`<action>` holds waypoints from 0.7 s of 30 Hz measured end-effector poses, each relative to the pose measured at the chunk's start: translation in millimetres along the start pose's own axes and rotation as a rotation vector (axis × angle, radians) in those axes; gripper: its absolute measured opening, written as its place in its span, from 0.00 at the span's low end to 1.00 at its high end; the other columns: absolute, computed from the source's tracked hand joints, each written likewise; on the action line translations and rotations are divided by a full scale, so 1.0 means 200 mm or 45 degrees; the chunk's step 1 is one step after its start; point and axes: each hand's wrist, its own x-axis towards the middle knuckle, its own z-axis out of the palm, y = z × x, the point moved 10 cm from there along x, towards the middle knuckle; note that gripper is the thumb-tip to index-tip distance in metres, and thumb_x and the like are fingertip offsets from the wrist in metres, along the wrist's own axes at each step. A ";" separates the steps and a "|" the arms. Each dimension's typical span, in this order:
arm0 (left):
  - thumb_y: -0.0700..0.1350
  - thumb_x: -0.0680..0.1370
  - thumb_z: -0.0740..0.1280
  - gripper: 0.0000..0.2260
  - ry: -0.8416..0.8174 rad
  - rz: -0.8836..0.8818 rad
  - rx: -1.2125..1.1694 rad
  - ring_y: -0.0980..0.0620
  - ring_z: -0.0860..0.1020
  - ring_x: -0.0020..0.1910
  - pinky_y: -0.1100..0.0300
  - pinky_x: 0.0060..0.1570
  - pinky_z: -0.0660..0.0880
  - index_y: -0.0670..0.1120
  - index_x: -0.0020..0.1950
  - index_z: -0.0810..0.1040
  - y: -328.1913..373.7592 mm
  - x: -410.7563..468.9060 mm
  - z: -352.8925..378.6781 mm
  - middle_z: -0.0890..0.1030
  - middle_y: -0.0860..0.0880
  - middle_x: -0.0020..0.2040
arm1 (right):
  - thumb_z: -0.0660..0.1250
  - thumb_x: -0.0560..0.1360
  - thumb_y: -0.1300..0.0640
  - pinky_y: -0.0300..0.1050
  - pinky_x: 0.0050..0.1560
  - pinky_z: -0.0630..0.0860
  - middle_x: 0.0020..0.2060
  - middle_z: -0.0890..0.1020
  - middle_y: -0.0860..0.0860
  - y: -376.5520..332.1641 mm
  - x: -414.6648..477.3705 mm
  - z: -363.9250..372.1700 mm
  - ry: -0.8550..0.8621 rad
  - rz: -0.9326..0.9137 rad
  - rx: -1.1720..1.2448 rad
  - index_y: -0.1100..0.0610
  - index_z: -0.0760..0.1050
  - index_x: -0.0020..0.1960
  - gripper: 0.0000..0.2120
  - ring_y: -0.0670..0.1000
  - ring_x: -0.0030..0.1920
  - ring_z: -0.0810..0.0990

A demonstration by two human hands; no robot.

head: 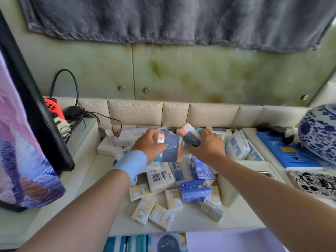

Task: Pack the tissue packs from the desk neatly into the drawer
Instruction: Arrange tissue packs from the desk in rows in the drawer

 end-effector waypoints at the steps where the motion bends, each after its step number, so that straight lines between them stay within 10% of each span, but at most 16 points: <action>1: 0.48 0.73 0.66 0.13 0.019 0.002 -0.022 0.44 0.77 0.47 0.52 0.45 0.74 0.50 0.57 0.71 0.01 -0.03 -0.02 0.78 0.47 0.48 | 0.69 0.67 0.40 0.49 0.43 0.74 0.44 0.79 0.49 -0.02 -0.04 -0.05 -0.010 0.000 0.093 0.49 0.71 0.51 0.18 0.54 0.44 0.77; 10: 0.39 0.71 0.70 0.16 -0.183 -0.020 0.098 0.51 0.74 0.42 0.59 0.37 0.69 0.50 0.57 0.72 0.06 -0.46 -0.03 0.76 0.49 0.46 | 0.68 0.73 0.57 0.38 0.30 0.71 0.43 0.80 0.55 0.11 -0.56 -0.30 -0.376 0.411 1.159 0.57 0.76 0.54 0.10 0.49 0.37 0.77; 21: 0.41 0.72 0.71 0.21 -0.649 -0.055 0.363 0.50 0.75 0.49 0.61 0.41 0.73 0.54 0.61 0.68 -0.28 -1.21 0.39 0.75 0.51 0.52 | 0.68 0.71 0.56 0.42 0.30 0.73 0.42 0.79 0.52 0.17 -1.23 -0.15 -1.000 0.144 0.461 0.54 0.74 0.50 0.09 0.52 0.39 0.77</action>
